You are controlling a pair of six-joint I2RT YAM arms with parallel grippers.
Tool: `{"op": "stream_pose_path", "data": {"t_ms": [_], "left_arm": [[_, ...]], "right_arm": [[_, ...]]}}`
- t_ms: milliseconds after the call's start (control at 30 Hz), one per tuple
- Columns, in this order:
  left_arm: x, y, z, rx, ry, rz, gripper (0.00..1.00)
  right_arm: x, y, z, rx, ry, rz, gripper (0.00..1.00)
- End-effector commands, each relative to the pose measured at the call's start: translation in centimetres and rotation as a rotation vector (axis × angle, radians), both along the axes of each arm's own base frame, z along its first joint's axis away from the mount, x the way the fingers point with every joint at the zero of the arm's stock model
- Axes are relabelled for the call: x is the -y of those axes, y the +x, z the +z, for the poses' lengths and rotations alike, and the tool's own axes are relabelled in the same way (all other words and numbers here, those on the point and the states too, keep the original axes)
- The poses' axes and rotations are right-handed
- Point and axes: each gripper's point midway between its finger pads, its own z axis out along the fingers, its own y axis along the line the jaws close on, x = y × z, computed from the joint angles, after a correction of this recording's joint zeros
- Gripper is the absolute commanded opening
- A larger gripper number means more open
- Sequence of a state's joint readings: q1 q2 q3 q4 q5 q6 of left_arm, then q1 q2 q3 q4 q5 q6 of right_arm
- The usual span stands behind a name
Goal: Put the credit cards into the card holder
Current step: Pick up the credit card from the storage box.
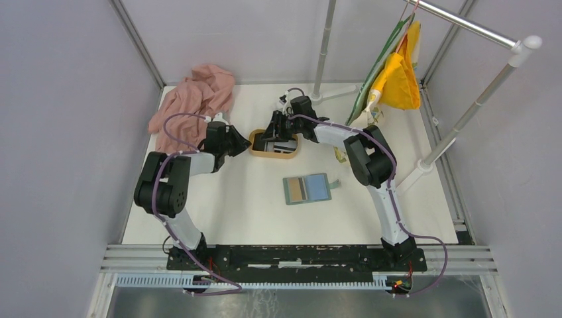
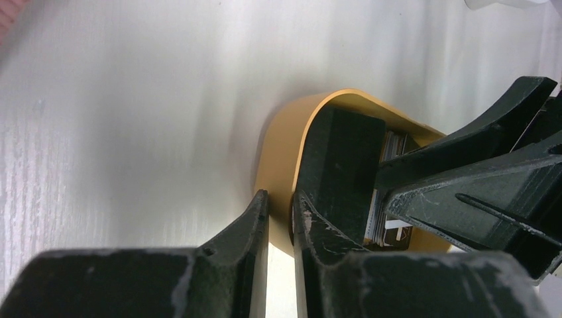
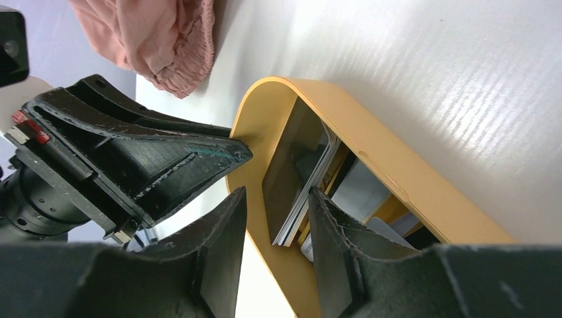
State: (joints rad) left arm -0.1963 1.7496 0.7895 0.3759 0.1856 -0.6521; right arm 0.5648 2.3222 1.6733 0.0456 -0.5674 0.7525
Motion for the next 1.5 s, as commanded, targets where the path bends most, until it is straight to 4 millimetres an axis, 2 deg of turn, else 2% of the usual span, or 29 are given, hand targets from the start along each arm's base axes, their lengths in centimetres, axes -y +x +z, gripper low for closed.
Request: {"op": "stream_pose_path", "data": {"t_ms": [0,133,300,533,700,933,1033,1200,1367,1467], "left_arm": [[2.4,-1.0,3.1,0.067,-0.087,-0.098,0.18],[2.5,-1.5,3.8,0.072,-0.098,-0.099,0.18],[3.0,-2.1,4.6,0.084,-0.107,-0.11,0.18],[3.8,-3.0,4.8,0.081,-0.107,-0.127,0.18],[3.8,-3.5,5.0,0.081,-0.11,-0.124,0.18],[3.7,-3.9,4.9,0.075,-0.103,-0.123,0.18],[3.7,-3.9,4.8,0.073,-0.102,-0.122,0.18],[3.8,-3.9,5.0,0.078,-0.102,-0.131,0.18],[4.2,-3.9,5.3,0.086,-0.104,-0.153,0.18],[4.7,-3.9,5.6,0.093,-0.108,-0.178,0.19]], "right_arm": [[-2.4,-1.6,4.3,0.054,0.143,0.086,0.43],[-2.2,-1.9,4.5,0.065,0.143,0.087,0.38],[-1.8,-2.3,4.3,0.072,0.132,0.087,0.37],[-2.3,-3.5,6.1,0.092,0.196,0.135,0.32],[-2.5,-4.5,6.4,0.096,0.217,0.163,0.32],[-1.8,-3.9,4.0,0.132,0.078,0.137,0.38],[-1.1,-3.4,3.8,0.179,0.024,0.131,0.42],[-0.3,-3.2,5.0,0.249,-0.017,0.138,0.47],[0.2,-3.8,4.9,0.22,0.006,0.12,0.61],[0.4,-4.6,3.7,0.175,0.015,0.119,0.67]]}}
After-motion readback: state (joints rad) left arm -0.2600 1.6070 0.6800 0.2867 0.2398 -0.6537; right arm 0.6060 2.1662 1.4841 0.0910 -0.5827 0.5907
